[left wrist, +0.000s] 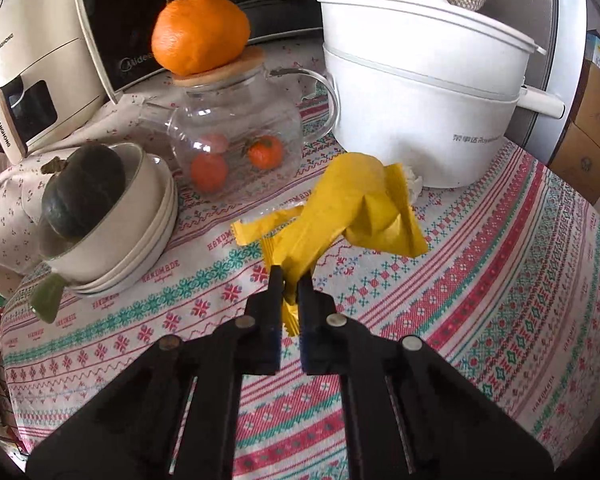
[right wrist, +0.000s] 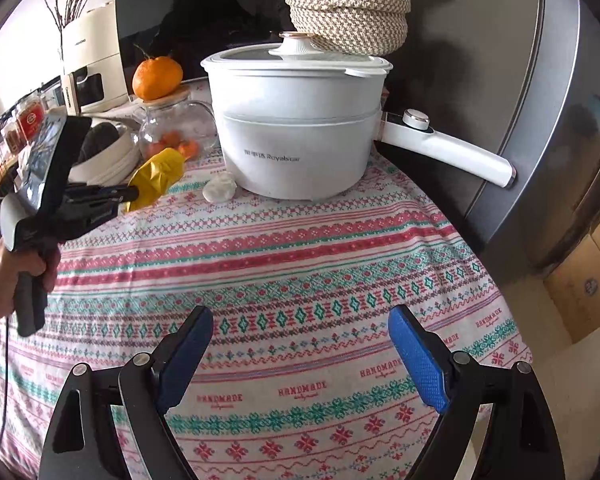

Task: Collect trash
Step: 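Grasp the white tissue by the pot with the right gripper while the left gripper holds the bag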

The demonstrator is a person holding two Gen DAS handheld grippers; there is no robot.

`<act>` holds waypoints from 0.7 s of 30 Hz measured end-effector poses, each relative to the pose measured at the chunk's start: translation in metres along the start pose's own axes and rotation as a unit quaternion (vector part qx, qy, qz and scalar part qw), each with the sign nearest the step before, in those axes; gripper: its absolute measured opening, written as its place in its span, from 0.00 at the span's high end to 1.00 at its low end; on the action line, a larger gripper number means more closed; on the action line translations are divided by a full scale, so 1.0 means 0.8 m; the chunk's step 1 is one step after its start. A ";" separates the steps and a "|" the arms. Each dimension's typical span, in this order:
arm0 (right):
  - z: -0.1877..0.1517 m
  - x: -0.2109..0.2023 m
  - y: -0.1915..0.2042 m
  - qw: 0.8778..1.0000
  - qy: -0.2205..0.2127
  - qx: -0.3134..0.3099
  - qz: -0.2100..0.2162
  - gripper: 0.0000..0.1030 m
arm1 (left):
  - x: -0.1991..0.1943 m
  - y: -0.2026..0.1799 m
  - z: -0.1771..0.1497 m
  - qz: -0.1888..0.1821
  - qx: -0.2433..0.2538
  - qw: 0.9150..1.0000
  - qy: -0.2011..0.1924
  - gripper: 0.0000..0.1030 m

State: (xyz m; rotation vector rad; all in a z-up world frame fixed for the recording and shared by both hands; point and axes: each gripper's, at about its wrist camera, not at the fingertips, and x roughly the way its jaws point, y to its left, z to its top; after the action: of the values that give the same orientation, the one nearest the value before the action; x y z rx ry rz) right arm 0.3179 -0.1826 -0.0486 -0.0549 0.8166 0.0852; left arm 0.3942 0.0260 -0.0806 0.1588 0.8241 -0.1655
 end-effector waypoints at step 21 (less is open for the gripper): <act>0.103 0.218 0.132 0.987 0.019 0.151 -0.046 0.46 | -0.048 0.133 -0.078 -0.034 -0.106 0.994 0.006 0.93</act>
State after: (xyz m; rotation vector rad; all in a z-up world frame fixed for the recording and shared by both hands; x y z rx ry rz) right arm 0.4863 -0.0611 -0.1207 0.1926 0.8557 -0.1283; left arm 0.3457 0.1457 -0.0856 -0.0684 0.8537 -0.1401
